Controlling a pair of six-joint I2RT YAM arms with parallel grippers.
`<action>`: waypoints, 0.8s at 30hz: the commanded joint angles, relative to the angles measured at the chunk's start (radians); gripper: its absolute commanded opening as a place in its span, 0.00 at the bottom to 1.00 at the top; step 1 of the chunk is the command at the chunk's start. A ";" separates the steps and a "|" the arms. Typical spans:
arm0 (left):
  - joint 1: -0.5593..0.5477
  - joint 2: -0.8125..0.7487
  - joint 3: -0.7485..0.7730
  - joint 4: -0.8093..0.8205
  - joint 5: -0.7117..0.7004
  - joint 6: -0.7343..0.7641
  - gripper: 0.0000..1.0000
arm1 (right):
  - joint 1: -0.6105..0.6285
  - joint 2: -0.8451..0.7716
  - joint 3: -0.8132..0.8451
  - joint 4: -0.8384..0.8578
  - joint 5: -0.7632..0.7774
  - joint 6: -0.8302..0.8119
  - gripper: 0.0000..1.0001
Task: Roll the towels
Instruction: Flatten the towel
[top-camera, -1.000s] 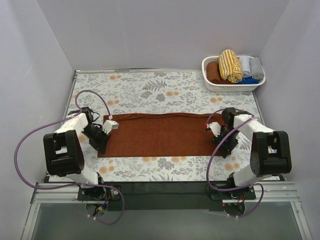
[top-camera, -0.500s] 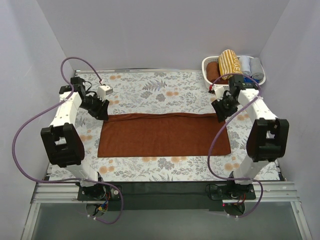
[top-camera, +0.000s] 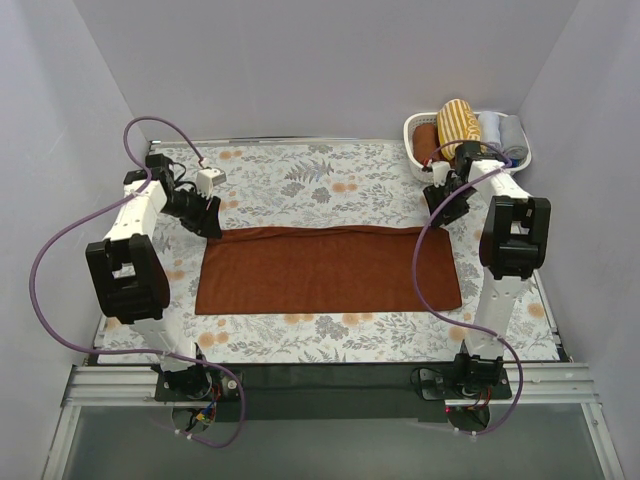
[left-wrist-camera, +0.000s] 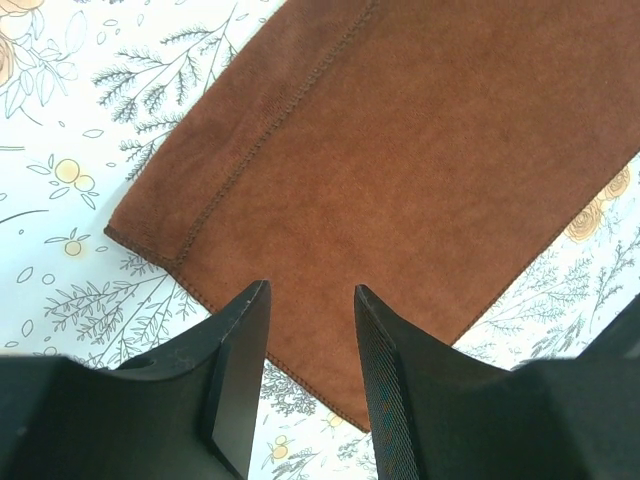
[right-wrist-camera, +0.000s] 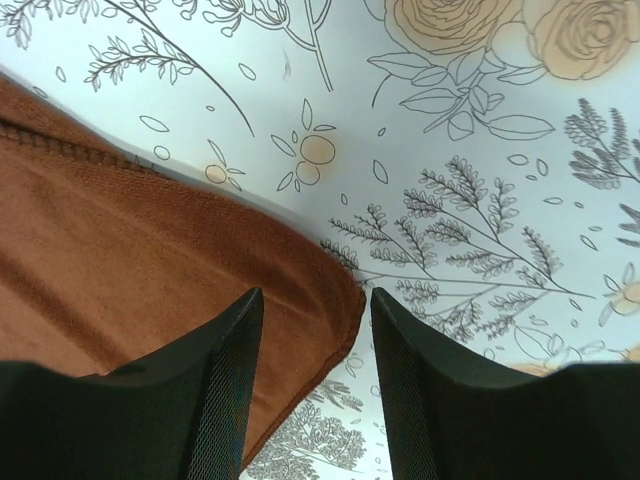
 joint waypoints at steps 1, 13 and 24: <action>0.005 -0.001 0.016 0.029 0.003 -0.016 0.37 | -0.001 0.027 0.003 -0.014 -0.043 0.005 0.46; 0.005 -0.005 -0.015 0.040 -0.008 -0.025 0.38 | -0.001 -0.131 -0.149 -0.014 -0.173 -0.111 0.01; 0.006 -0.016 -0.056 0.063 -0.011 -0.027 0.38 | 0.000 -0.410 -0.503 0.124 -0.068 -0.412 0.20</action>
